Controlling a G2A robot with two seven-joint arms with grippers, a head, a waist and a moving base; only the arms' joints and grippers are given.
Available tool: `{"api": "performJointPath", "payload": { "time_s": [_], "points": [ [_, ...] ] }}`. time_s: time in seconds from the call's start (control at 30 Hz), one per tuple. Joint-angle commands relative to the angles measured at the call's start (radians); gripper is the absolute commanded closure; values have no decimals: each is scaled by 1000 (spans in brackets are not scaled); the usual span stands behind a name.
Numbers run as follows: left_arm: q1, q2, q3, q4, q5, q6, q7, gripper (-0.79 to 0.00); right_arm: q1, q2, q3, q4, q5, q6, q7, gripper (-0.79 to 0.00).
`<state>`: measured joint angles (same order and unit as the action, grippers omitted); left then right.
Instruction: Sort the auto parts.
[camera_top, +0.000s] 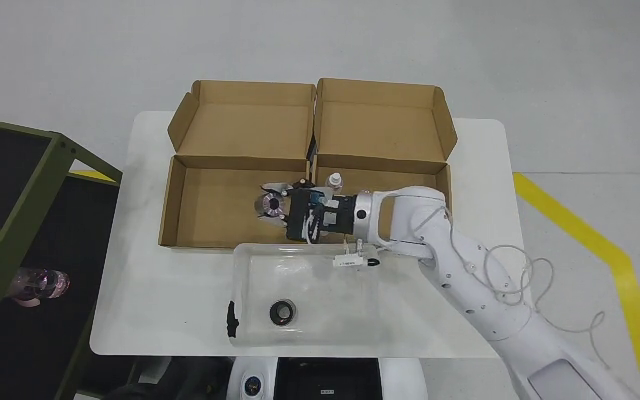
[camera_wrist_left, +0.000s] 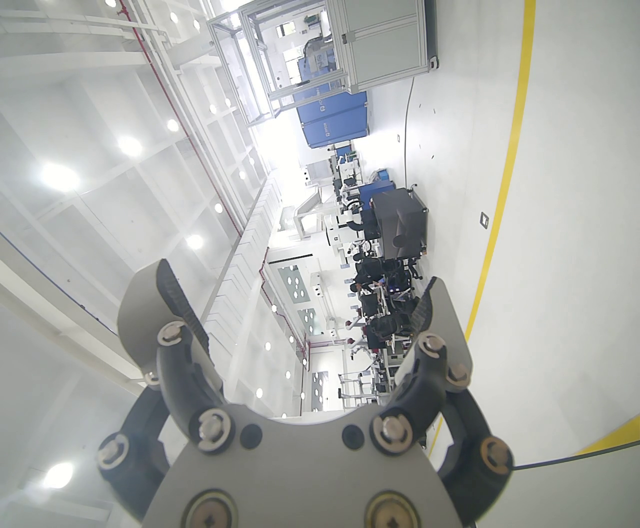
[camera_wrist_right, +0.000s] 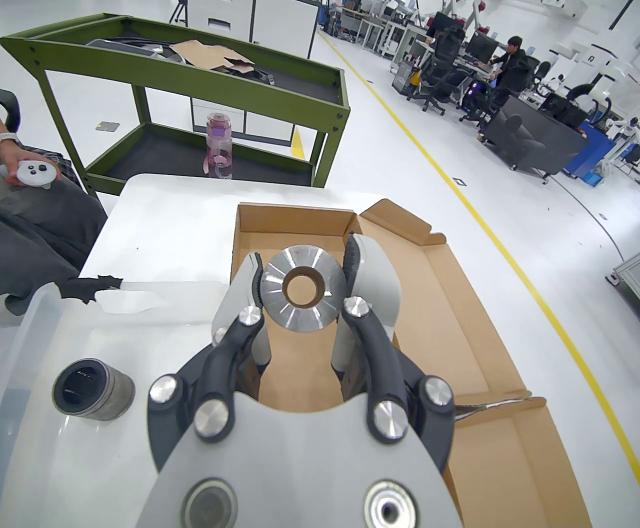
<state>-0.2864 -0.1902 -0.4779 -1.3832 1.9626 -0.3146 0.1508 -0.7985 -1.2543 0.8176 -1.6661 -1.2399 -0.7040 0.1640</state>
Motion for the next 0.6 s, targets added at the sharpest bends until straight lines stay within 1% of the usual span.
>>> {"api": "performJointPath", "payload": {
  "time_s": [0.0,0.57],
  "points": [
    [0,0,0,0,0,0,0,-785,20,-8,-15,33,9,10,6,0],
    [0,0,0,0,0,0,0,-785,161,-74,-109,248,37,56,66,0]
  ]
}}
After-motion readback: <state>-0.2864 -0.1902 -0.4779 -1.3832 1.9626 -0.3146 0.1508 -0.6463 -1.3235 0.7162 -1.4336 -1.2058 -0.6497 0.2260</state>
